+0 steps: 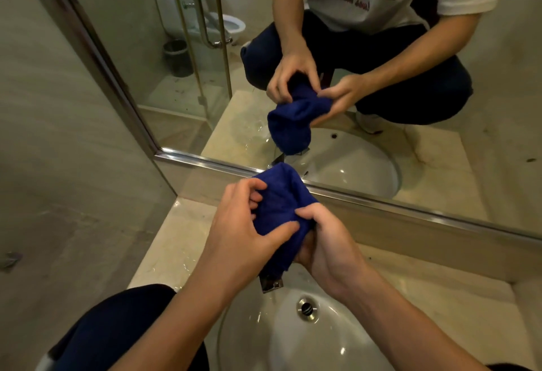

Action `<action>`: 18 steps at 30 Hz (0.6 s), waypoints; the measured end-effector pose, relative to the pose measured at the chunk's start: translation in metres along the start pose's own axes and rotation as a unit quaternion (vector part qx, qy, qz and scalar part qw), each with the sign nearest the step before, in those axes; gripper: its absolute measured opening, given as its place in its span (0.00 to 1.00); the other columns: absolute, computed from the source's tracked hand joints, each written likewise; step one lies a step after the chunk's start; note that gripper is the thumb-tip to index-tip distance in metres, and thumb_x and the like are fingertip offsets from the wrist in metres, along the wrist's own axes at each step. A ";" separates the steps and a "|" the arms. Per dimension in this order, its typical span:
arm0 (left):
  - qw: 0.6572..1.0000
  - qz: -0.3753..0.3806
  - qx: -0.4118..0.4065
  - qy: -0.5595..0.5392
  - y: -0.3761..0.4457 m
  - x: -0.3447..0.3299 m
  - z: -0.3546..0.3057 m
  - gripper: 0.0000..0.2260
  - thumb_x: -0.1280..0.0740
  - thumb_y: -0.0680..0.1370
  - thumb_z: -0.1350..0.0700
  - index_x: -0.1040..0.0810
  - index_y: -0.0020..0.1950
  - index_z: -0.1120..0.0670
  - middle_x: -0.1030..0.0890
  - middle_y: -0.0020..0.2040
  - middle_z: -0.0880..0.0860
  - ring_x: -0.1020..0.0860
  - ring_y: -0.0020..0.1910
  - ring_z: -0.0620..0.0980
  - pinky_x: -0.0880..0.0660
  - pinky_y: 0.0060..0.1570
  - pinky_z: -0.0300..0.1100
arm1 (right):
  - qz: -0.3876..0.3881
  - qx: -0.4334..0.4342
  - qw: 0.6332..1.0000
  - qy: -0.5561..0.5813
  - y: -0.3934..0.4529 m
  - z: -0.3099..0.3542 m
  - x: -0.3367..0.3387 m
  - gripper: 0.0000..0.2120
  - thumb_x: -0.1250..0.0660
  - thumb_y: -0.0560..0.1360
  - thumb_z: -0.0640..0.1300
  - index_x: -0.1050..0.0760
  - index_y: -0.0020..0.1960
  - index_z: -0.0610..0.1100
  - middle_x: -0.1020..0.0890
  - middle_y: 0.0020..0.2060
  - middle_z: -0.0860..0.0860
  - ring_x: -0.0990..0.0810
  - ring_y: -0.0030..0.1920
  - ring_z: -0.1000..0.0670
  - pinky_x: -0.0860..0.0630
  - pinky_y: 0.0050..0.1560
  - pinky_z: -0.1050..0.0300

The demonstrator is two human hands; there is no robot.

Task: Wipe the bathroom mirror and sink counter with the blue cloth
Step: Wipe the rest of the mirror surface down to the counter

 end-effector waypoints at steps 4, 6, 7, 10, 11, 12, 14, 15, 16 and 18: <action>0.991 -0.015 -0.084 0.099 -0.007 0.000 -0.003 0.21 0.26 0.72 0.49 0.27 0.62 0.50 0.26 0.53 0.44 0.25 0.49 0.40 0.24 0.49 0.38 | 0.015 0.010 0.999 0.028 -0.002 0.003 0.006 0.18 0.47 0.77 0.39 0.24 0.61 0.37 0.17 0.54 0.37 0.17 0.50 0.40 0.22 0.48 0.44; 0.982 0.016 -0.110 0.155 -0.010 -0.002 -0.002 0.22 0.29 0.72 0.51 0.27 0.65 0.52 0.25 0.56 0.46 0.23 0.50 0.46 0.22 0.50 0.44 | 0.022 0.006 0.999 0.035 -0.003 0.002 0.010 0.17 0.48 0.77 0.38 0.23 0.58 0.38 0.16 0.51 0.39 0.16 0.47 0.43 0.21 0.45 0.48; 0.979 0.024 -0.118 0.166 -0.010 -0.003 -0.001 0.21 0.30 0.73 0.52 0.27 0.65 0.53 0.24 0.56 0.47 0.22 0.50 0.47 0.22 0.49 0.46 | 0.023 0.002 0.999 0.037 -0.003 0.002 0.012 0.17 0.48 0.77 0.38 0.23 0.58 0.38 0.16 0.51 0.39 0.16 0.46 0.44 0.20 0.43 0.49; 0.991 0.005 -0.088 0.097 0.000 0.006 0.000 0.11 0.33 0.75 0.60 0.20 0.54 0.47 0.19 0.46 0.43 0.20 0.44 0.40 0.22 0.44 0.37 | 0.021 -0.007 0.998 0.060 0.000 0.003 0.019 0.17 0.46 0.76 0.37 0.25 0.61 0.36 0.17 0.54 0.39 0.16 0.49 0.42 0.19 0.48 0.48; 0.996 -0.002 -0.060 0.069 0.005 0.013 0.001 0.14 0.34 0.75 0.62 0.20 0.49 0.42 0.19 0.41 0.41 0.21 0.40 0.39 0.24 0.40 0.32 | 0.027 -0.009 0.998 0.062 0.001 0.004 0.020 0.19 0.44 0.74 0.36 0.28 0.63 0.33 0.18 0.56 0.39 0.17 0.52 0.40 0.20 0.52 0.47; 0.998 -0.005 -0.040 0.044 0.009 0.021 0.003 0.14 0.35 0.74 0.60 0.21 0.44 0.39 0.19 0.37 0.41 0.22 0.35 0.39 0.27 0.37 0.30 | 0.039 -0.012 0.998 0.055 0.002 0.006 0.022 0.23 0.41 0.71 0.35 0.30 0.65 0.30 0.19 0.57 0.40 0.20 0.54 0.38 0.24 0.56 0.45; 1.000 -0.007 -0.026 0.001 0.018 0.036 0.000 0.11 0.38 0.71 0.56 0.22 0.42 0.39 0.19 0.35 0.48 0.24 0.33 0.45 0.27 0.36 0.41 | 0.060 -0.023 0.998 0.011 0.002 0.013 0.024 0.29 0.41 0.64 0.35 0.32 0.64 0.29 0.21 0.56 0.38 0.24 0.54 0.38 0.28 0.56 0.45; 0.999 -0.005 -0.024 -0.028 0.021 0.043 -0.005 0.10 0.39 0.69 0.56 0.22 0.42 0.42 0.19 0.36 0.52 0.23 0.34 0.50 0.26 0.36 0.45 | 0.071 -0.027 0.997 -0.016 0.003 0.016 0.026 0.29 0.42 0.62 0.34 0.30 0.63 0.30 0.22 0.55 0.38 0.25 0.53 0.39 0.28 0.52 0.46; 0.998 0.003 -0.024 -0.059 0.025 0.049 -0.011 0.10 0.39 0.69 0.57 0.22 0.43 0.45 0.19 0.37 0.56 0.24 0.34 0.51 0.26 0.35 0.45 | 0.078 -0.028 0.996 -0.041 0.003 0.018 0.027 0.29 0.42 0.60 0.34 0.28 0.61 0.33 0.22 0.54 0.39 0.25 0.52 0.40 0.27 0.49 0.49; 0.997 0.032 -0.040 -0.059 0.036 0.062 -0.027 0.10 0.40 0.68 0.60 0.22 0.42 0.49 0.19 0.35 0.54 0.24 0.33 0.47 0.28 0.31 0.40 | 0.098 -0.027 0.993 -0.063 0.000 0.022 0.026 0.27 0.41 0.61 0.36 0.27 0.60 0.40 0.22 0.54 0.41 0.23 0.53 0.42 0.26 0.49 0.51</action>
Point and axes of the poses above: each hand's wrist, its own y-axis towards the middle knuckle, its own x-axis out of the back of the hand, z = x × y, the point moved 2 cm from there along y, towards the middle knuckle
